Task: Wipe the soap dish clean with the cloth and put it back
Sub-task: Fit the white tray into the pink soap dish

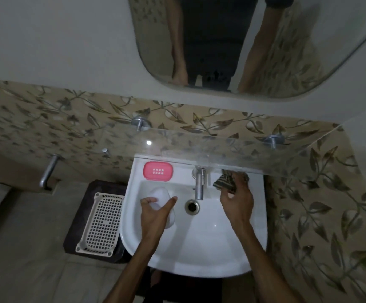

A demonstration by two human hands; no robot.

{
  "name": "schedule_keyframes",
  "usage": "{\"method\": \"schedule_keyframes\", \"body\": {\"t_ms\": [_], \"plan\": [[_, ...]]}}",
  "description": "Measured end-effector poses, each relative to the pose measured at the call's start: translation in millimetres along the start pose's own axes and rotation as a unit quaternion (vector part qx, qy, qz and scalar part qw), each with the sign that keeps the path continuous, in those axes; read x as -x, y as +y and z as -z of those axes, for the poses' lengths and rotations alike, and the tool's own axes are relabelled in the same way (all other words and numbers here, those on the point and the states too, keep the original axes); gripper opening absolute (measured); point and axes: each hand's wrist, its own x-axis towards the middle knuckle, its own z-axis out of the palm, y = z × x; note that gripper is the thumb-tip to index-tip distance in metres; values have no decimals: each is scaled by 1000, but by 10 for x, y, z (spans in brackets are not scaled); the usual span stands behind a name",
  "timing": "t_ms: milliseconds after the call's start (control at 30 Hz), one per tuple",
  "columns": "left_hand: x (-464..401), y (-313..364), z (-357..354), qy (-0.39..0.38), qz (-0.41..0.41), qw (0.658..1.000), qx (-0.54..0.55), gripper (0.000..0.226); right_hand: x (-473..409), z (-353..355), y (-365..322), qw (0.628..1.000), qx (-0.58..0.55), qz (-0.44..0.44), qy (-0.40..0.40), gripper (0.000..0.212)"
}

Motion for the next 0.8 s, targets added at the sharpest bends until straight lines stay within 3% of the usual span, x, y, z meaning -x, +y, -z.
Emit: {"method": "schedule_keyframes", "body": {"t_ms": [67, 167, 267, 333, 500, 567, 733, 800], "plan": [[-44, 28, -7, 1, -2, 1000, -12, 61, 427, 140, -373, 991, -129, -45, -5, 32], [-127, 42, 6, 0, -12, 1000, -18, 62, 883, 34, -854, 949, -254, -75, -170, 28], [-136, 86, 36, -19, -12, 1000, 11, 59, 1017, -208, -1100, 886, -326, -126, -304, 50], [-171, 97, 114, -38, 3, 998, 59, 54, 1024, -312, -1183, 875, -344, -141, -311, 55], [-261, 24, 330, -66, -14, 994, 85, 45, 995, -448, -1289, 890, -318, -120, -304, 40], [-315, -17, 393, -57, -19, 990, 130, 40, 958, -510, -1330, 877, -338, -158, -302, 37], [-541, -138, 567, -46, 28, 941, 333, 12, 708, -603, -1410, 830, -375, -261, -318, 25], [-677, -226, 616, -66, 40, 924, 375, 19, 603, -670, -1408, 828, -370, -276, -317, 22]]}}
